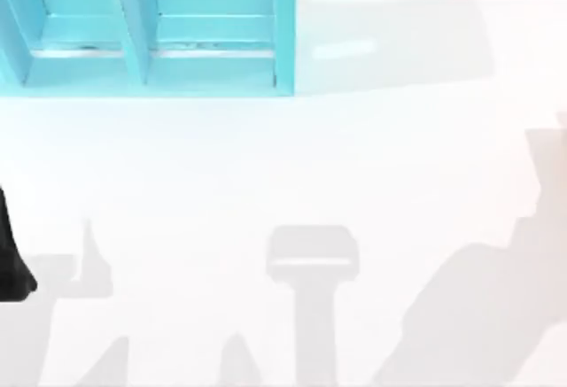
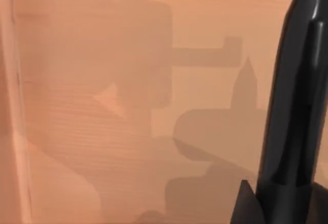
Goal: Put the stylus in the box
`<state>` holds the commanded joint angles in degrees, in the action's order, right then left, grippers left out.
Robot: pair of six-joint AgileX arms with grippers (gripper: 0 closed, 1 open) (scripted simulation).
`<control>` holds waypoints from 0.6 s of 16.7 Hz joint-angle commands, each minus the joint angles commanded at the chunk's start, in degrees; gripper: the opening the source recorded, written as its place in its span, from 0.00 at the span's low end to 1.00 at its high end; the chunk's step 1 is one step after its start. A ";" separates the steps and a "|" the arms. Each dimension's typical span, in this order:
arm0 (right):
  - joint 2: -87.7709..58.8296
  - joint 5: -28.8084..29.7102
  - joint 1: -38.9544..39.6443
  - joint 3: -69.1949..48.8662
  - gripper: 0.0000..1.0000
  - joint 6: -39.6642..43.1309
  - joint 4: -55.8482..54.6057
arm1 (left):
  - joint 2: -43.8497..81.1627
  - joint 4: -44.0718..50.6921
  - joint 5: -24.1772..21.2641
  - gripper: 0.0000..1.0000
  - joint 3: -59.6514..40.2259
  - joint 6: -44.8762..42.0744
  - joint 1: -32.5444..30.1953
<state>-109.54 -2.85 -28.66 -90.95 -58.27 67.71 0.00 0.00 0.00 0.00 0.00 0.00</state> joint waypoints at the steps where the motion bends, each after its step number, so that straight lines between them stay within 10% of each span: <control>1: 0.03 0.07 1.18 1.20 0.00 -0.88 -1.30 | 0.00 0.00 0.00 1.00 0.00 0.00 0.00; 10: 0.90 -0.62 -3.70 11.16 0.00 -0.08 -9.56 | 0.00 0.00 0.00 1.00 0.00 0.00 0.00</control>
<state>-108.64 -3.46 -32.36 -79.79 -58.34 58.16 0.00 0.00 0.00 0.00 0.00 0.00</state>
